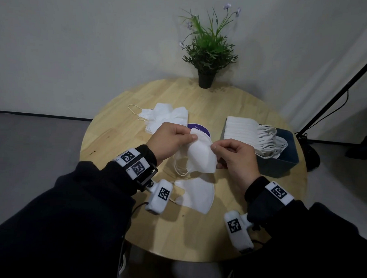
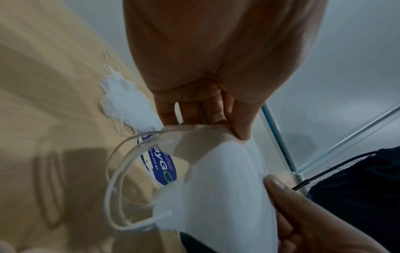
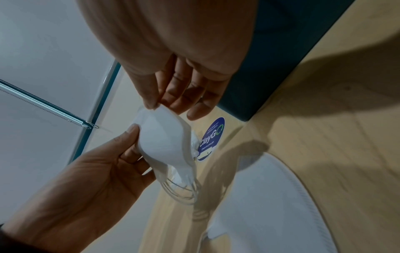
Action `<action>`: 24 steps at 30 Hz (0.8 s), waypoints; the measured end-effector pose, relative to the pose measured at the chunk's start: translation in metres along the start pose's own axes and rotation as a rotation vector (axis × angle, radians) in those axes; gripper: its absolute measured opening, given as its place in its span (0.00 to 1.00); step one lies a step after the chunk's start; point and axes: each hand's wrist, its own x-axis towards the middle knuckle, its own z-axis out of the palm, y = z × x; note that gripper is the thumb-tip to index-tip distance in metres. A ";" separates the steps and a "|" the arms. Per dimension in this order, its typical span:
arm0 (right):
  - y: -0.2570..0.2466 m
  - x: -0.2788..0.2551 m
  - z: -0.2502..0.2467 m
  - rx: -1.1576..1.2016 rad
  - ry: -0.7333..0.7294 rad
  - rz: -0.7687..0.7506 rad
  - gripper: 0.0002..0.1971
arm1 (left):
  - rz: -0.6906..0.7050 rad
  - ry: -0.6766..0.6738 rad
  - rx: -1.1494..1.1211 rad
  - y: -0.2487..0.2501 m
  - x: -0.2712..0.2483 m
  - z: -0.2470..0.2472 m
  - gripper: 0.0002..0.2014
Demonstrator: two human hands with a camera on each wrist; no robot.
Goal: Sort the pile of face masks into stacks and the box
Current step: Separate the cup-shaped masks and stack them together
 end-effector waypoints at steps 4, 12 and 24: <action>0.002 0.001 0.001 0.022 0.001 0.010 0.05 | 0.009 0.000 0.015 0.001 0.000 0.000 0.11; 0.002 0.001 0.000 0.001 -0.021 0.026 0.04 | 0.021 0.008 0.040 -0.001 0.001 0.000 0.10; 0.001 0.000 -0.002 -0.029 -0.025 0.040 0.04 | 0.020 -0.027 0.103 0.004 -0.003 0.000 0.09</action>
